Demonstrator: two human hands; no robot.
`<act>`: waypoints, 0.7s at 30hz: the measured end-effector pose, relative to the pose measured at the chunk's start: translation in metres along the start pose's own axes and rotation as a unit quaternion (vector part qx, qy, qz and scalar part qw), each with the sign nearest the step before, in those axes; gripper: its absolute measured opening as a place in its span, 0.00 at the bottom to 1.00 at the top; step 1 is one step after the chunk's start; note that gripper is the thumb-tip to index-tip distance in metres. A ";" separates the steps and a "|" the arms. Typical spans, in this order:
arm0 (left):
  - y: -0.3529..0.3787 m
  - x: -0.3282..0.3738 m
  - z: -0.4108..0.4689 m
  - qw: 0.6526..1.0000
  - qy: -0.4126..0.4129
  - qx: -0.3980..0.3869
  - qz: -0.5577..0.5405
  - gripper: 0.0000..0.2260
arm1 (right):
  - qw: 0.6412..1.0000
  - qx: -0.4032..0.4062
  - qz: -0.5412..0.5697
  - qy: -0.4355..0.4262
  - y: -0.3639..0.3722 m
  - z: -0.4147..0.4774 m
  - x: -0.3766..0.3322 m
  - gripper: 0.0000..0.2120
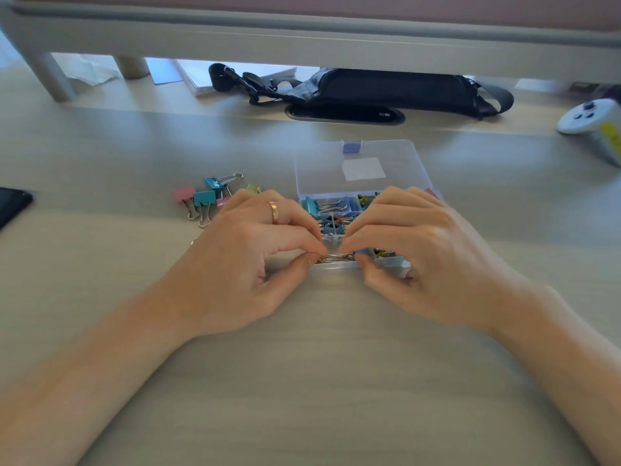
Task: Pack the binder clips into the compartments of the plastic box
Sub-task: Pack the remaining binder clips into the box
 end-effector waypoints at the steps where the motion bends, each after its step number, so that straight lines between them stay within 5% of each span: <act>1: 0.000 0.000 -0.001 1.000 0.014 -0.001 0.012 0.06 | 1.000 -0.001 0.009 0.002 0.000 0.000 0.000 0.05; 21: -0.001 -0.004 0.002 0.993 0.088 -0.043 0.071 0.04 | 0.999 -0.009 0.035 -0.008 0.000 -0.003 0.000 0.03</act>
Point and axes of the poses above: each hand's wrist, its own z-axis towards the middle knuckle, its own y-axis out of the palm, x = y × z, the point moved 1 cm from there along z, towards the middle knuckle, and after that the axes turned 4 degrees about y, right-handed, at the moved point
